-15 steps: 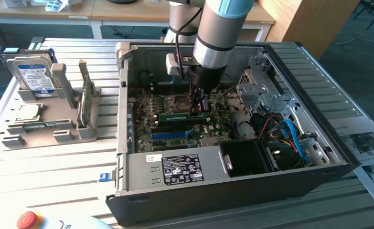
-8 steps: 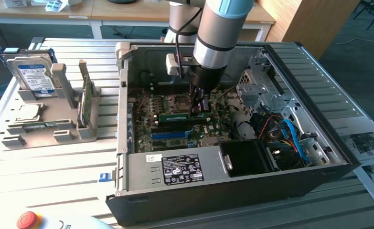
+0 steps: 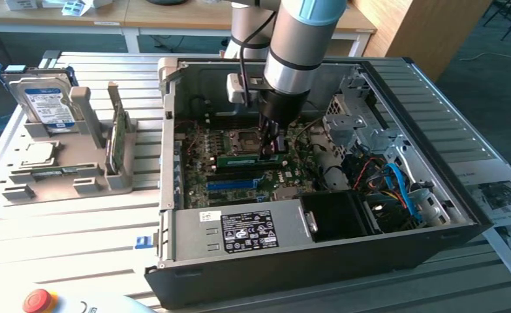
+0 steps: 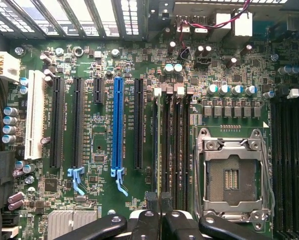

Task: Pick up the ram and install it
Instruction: 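Insert the ram into the slot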

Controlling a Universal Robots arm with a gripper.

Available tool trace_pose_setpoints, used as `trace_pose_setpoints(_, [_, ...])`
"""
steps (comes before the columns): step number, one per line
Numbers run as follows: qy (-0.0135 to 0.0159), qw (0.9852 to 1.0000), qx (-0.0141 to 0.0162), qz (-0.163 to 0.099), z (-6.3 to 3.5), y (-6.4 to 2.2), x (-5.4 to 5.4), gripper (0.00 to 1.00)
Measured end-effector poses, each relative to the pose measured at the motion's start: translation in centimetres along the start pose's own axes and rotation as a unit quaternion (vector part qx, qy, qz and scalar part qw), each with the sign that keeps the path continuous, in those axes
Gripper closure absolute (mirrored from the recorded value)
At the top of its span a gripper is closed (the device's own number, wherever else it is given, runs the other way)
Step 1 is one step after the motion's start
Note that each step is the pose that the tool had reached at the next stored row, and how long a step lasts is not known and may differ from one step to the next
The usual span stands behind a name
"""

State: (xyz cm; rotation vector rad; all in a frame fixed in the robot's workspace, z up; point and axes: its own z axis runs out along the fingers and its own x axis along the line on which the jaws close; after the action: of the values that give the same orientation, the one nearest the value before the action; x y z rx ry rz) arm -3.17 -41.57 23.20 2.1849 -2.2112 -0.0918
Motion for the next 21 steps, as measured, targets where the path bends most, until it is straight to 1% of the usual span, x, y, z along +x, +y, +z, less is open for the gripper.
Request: trace_pose_setpoints(21, [0.0000, 1.0000, 0.0000, 0.002, 0.15, -0.01, 0.14, 0.88])
